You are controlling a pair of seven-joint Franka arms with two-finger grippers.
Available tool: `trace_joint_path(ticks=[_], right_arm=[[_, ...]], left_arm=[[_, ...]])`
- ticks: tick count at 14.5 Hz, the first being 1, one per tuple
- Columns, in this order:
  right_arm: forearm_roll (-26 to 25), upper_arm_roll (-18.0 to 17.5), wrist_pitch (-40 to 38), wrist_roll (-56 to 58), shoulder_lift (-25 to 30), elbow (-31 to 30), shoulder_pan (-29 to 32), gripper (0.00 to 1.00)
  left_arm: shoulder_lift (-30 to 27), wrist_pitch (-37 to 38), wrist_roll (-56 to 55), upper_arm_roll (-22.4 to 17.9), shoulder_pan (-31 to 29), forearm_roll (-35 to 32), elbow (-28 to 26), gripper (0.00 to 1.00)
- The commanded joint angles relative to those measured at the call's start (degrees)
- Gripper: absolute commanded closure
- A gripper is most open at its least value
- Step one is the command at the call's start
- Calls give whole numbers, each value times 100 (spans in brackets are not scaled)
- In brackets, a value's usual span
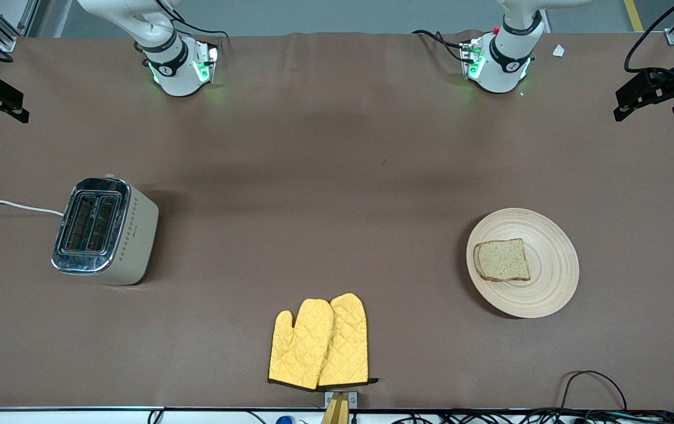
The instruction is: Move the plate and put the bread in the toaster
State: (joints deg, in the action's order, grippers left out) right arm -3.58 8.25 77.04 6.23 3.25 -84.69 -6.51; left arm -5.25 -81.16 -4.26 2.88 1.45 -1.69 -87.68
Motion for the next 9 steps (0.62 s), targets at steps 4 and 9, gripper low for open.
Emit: trace_joint_path(ticks=[4,9], right_arm=[[68,-16,-14,-52,62,-21,-25,0],[68,-16,12,-52,62,-21,-17,0]], left_arm=[[400,109,92,-137,-31,-77,452,0],[1209,-503,92,-455,-57,529,542,0]])
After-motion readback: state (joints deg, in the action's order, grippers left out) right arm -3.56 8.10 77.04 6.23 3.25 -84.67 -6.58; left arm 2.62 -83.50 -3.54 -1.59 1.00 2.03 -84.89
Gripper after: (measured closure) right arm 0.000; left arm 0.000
